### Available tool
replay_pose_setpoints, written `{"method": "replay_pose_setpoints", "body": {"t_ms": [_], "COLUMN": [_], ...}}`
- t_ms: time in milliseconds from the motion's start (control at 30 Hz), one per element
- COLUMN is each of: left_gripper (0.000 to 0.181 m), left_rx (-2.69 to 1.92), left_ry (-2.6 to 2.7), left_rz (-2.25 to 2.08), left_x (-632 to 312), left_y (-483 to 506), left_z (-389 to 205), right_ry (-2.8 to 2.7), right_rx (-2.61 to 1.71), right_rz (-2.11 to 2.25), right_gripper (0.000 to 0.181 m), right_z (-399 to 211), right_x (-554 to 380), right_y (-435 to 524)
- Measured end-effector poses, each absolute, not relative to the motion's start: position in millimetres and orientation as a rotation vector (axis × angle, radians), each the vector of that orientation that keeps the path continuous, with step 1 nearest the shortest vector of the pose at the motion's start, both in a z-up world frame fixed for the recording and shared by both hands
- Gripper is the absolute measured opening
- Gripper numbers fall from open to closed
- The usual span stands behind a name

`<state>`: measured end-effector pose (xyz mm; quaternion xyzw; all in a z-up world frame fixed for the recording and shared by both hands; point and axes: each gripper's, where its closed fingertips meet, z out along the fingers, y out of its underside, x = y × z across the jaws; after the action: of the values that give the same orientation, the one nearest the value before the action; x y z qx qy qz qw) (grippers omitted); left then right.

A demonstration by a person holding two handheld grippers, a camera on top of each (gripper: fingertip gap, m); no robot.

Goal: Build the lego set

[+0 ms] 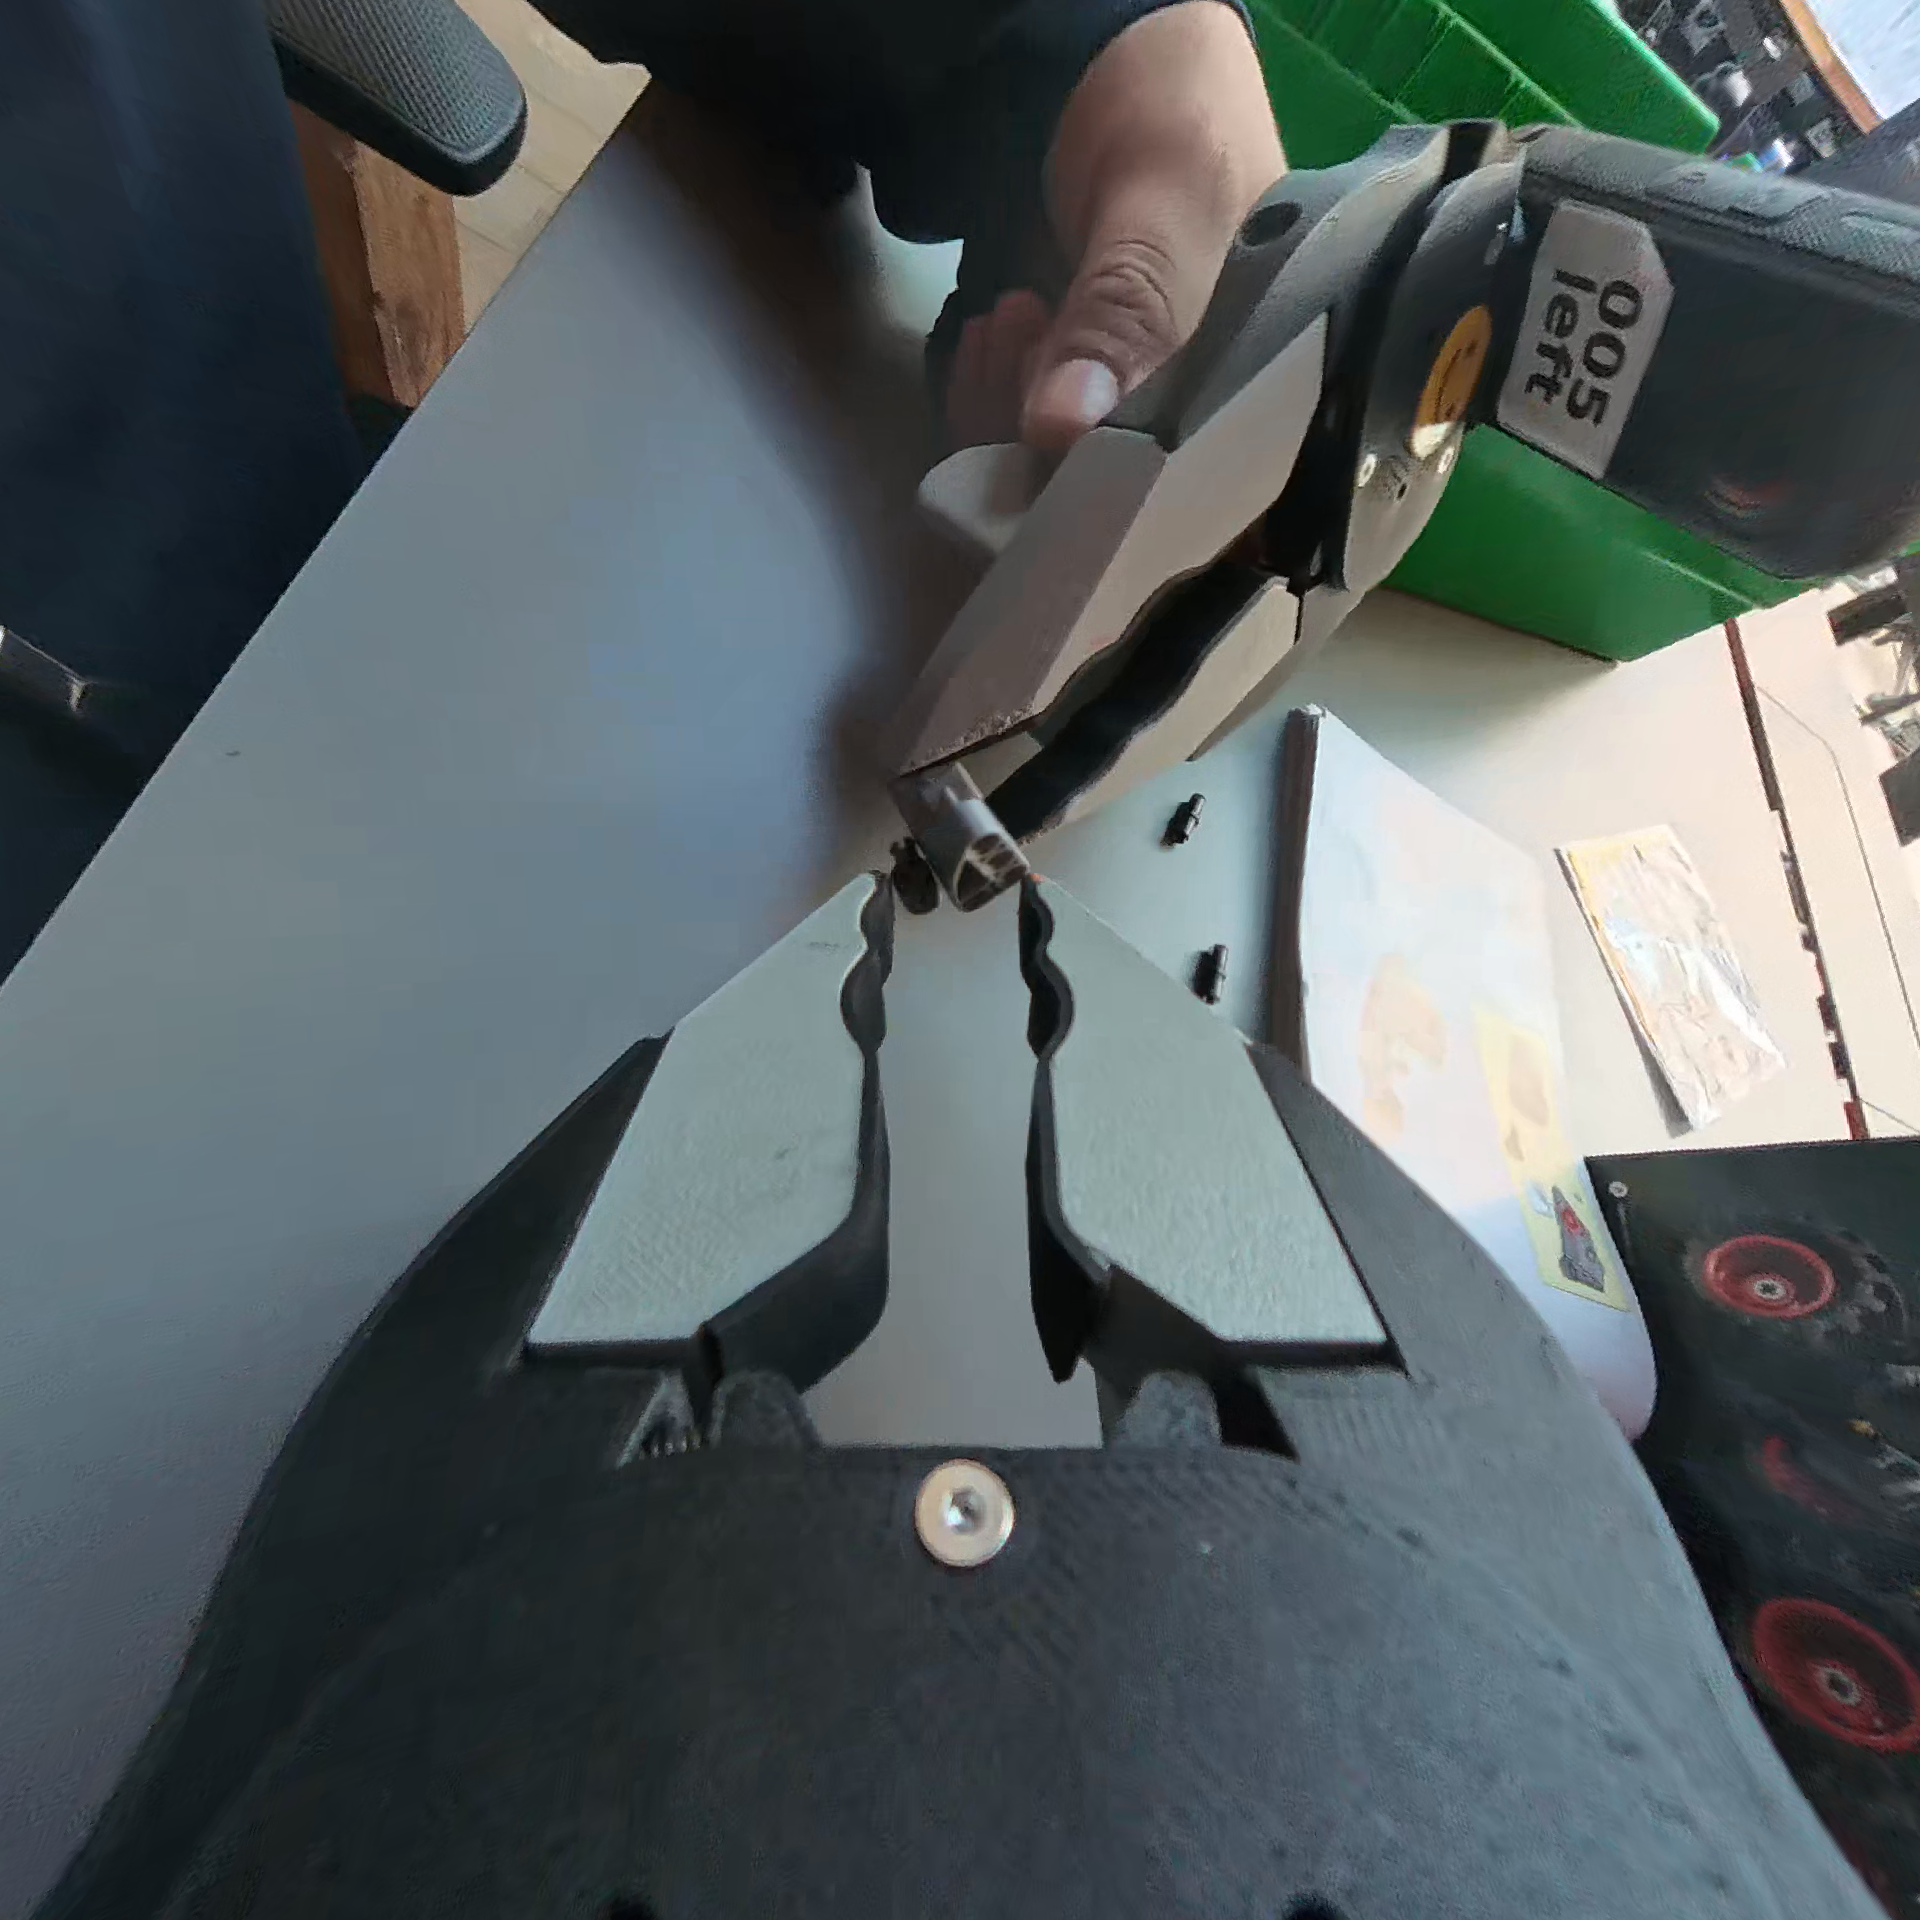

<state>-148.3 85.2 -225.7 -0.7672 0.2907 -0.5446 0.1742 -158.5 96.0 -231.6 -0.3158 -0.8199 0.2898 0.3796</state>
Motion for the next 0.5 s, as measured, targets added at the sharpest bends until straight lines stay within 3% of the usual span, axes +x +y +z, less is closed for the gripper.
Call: {"method": "replay_pose_setpoints", "body": {"t_ms": [233, 433, 500], "left_gripper": [0.021, 0.021, 0.021], "left_rx": [-2.193, -2.211, -2.215], "left_ry": [0.802, 0.806, 0.810], "left_rz": [-1.569, -1.576, -1.579], "left_x": [-147, -148, -147], "left_y": [86, 85, 85], "left_z": [-227, -229, -229], "right_ry": [-2.090, -2.089, -2.083], "right_rx": [-0.823, -0.810, -0.748], "right_rz": [0.705, 0.780, 0.793], "right_gripper": [0.004, 0.030, 0.011], "right_z": [-236, -229, -221], "right_x": [-159, -160, -161], "right_y": [101, 94, 89]}}
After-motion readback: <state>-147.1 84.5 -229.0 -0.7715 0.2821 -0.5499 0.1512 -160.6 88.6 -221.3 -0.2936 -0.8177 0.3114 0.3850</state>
